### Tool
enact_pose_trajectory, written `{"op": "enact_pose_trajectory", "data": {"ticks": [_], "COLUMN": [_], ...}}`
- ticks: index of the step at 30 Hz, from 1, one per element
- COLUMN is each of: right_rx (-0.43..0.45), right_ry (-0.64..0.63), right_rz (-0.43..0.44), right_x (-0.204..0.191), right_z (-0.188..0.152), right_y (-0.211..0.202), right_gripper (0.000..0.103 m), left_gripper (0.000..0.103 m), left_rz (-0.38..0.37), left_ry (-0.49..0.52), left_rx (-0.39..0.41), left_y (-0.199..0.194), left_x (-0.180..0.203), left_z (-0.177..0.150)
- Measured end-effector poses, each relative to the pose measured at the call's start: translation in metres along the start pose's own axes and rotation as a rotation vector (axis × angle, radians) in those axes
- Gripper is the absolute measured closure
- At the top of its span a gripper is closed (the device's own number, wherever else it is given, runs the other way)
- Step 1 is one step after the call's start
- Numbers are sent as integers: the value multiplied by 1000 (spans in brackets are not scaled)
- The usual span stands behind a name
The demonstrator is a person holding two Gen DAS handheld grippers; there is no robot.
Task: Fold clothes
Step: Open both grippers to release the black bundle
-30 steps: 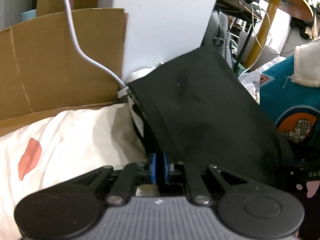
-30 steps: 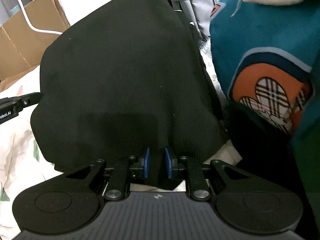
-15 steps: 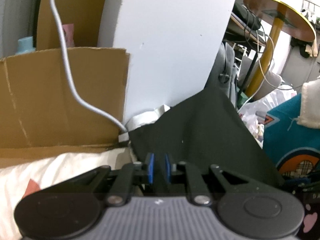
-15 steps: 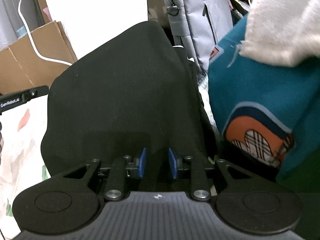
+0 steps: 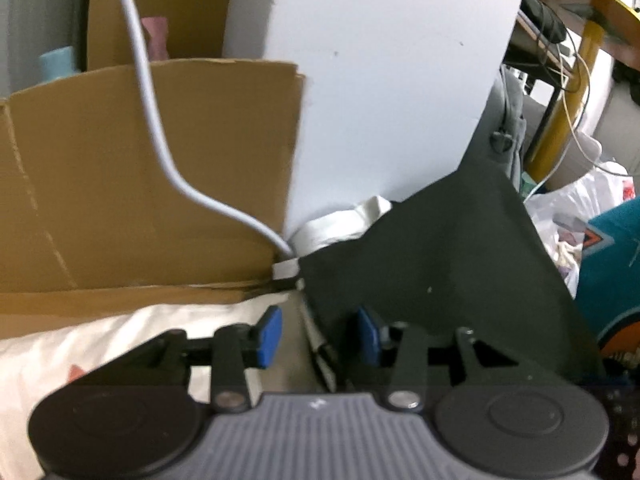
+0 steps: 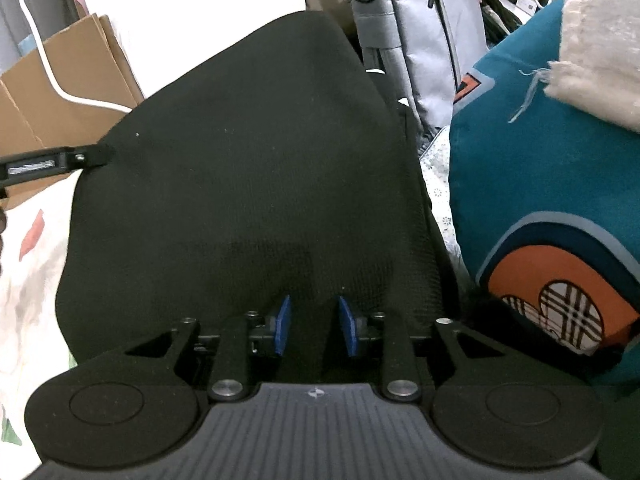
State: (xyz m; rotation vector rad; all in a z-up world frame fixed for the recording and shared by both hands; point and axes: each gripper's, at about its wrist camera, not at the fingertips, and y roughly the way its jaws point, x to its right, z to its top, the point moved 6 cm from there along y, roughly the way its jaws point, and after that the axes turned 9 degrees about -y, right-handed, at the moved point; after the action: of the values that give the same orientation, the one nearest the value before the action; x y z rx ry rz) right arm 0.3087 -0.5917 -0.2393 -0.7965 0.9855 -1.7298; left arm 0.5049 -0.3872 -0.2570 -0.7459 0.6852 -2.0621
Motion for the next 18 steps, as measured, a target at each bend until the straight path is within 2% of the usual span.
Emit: {"op": "enact_pose_trajectory", "data": {"ticks": [4, 8, 11, 14, 16, 18], "right_rx": [1, -3, 0, 17, 32, 42], "right_ry": [16, 39, 46, 43, 47, 55], "right_rz": [-4, -12, -5, 4, 24, 44], "right_x": [1, 2, 0, -4, -8, -11], "right_z": [0, -1, 1, 3, 5, 7], "right_y": [-1, -4, -12, -25, -38, -48], "right_gripper": [67, 63, 58, 49, 40, 32], "left_gripper": [59, 57, 50, 46, 44, 38], "left_rz": [9, 23, 22, 37, 53, 57], "left_ry": [-71, -70, -79, -76, -84, -84], "left_rx": [-22, -41, -52, -68, -94, -102], "left_y": [-19, -32, -46, -57, -72, -82], "left_x": [-14, -14, -10, -6, -3, 0], "left_z": [0, -2, -3, -4, -6, -7]}}
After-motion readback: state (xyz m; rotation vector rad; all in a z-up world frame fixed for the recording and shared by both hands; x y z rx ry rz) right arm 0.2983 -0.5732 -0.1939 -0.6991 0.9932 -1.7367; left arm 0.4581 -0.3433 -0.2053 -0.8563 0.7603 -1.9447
